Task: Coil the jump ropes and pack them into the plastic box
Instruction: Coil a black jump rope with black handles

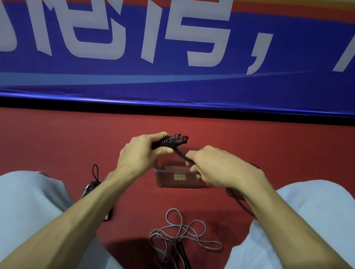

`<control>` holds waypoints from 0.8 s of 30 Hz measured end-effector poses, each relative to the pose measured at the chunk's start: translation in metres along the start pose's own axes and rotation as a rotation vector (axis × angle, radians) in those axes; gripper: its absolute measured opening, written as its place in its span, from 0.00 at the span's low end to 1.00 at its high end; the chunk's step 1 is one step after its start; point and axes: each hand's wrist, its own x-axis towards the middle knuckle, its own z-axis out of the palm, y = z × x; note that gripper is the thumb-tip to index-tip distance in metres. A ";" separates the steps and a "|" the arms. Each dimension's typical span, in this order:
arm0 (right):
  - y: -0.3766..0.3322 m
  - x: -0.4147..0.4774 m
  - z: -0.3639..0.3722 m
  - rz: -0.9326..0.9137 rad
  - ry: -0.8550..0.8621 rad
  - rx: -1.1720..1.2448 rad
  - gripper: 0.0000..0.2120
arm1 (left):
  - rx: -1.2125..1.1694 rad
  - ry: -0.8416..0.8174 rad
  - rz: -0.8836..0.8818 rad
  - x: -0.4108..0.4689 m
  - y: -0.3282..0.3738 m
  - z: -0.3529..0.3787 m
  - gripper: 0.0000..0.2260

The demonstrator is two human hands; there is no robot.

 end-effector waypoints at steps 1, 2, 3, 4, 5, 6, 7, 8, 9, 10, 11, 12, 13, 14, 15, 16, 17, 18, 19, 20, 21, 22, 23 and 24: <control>-0.001 -0.001 0.000 -0.040 0.019 -0.072 0.07 | 0.082 -0.026 0.013 0.000 0.002 0.000 0.16; -0.002 -0.002 0.002 -0.080 0.048 -0.160 0.10 | 0.131 -0.073 0.024 -0.001 0.002 0.001 0.18; -0.003 -0.002 0.003 -0.118 0.081 -0.247 0.13 | 0.160 -0.138 0.037 -0.002 0.002 0.002 0.20; -0.004 -0.002 0.004 -0.152 0.115 -0.298 0.17 | 0.172 -0.211 0.057 -0.003 0.002 0.002 0.22; -0.004 -0.002 0.004 -0.181 0.152 -0.313 0.19 | 0.172 -0.285 0.074 -0.005 0.001 0.003 0.23; -0.004 -0.001 0.005 -0.209 0.192 -0.298 0.19 | 0.158 -0.351 0.095 -0.006 0.000 0.003 0.22; -0.002 0.001 0.006 -0.239 0.232 -0.261 0.17 | 0.135 -0.400 0.123 -0.006 -0.001 0.004 0.20; 0.001 0.002 0.008 -0.256 0.284 -0.188 0.14 | 0.106 -0.432 0.161 -0.006 -0.002 0.005 0.18; 0.004 0.004 0.009 -0.241 0.333 -0.097 0.10 | 0.086 -0.457 0.204 -0.006 -0.002 0.007 0.15; 0.008 0.006 0.011 -0.207 0.380 -0.009 0.07 | 0.073 -0.478 0.243 -0.007 -0.003 0.009 0.14; 0.011 0.007 0.012 -0.169 0.426 0.054 0.08 | 0.055 -0.491 0.269 -0.008 -0.003 0.010 0.13; 0.014 0.009 0.015 -0.137 0.462 0.095 0.10 | 0.017 -0.496 0.278 -0.009 -0.002 0.011 0.12; 0.015 0.010 0.016 -0.105 0.491 0.131 0.09 | -0.041 -0.498 0.274 -0.011 0.000 0.011 0.11; 0.016 0.012 0.017 -0.068 0.516 0.167 0.08 | -0.109 -0.496 0.256 -0.012 0.003 0.010 0.11; 0.018 0.013 0.018 -0.022 0.534 0.217 0.06 | -0.175 -0.487 0.230 -0.014 0.006 0.008 0.12; 0.019 0.015 0.018 0.021 0.555 0.284 0.05 | -0.235 -0.470 0.202 -0.015 0.010 0.006 0.12; 0.021 0.017 0.018 0.056 0.572 0.356 0.04 | -0.280 -0.444 0.182 -0.015 0.013 0.005 0.12; 0.022 0.019 0.018 0.081 0.585 0.417 0.04 | -0.306 -0.409 0.173 -0.016 0.016 0.004 0.12; 0.024 0.021 0.018 0.103 0.583 0.464 0.04 | -0.322 -0.377 0.169 -0.016 0.019 0.003 0.12; 0.025 0.022 0.018 0.115 0.577 0.501 0.04 | -0.346 -0.356 0.162 -0.017 0.022 0.003 0.12; 0.027 0.023 0.019 0.121 0.571 0.536 0.05 | -0.402 -0.351 0.145 -0.018 0.024 0.002 0.12; 0.028 0.024 0.019 0.127 0.569 0.584 0.07 | -0.484 -0.355 0.118 -0.018 0.026 0.002 0.13; 0.029 0.025 0.020 0.133 0.568 0.643 0.10 | -0.570 -0.359 0.085 -0.018 0.028 0.000 0.13; 0.030 0.027 0.021 0.142 0.572 0.679 0.14 | -0.641 -0.352 0.051 -0.018 0.030 -0.002 0.12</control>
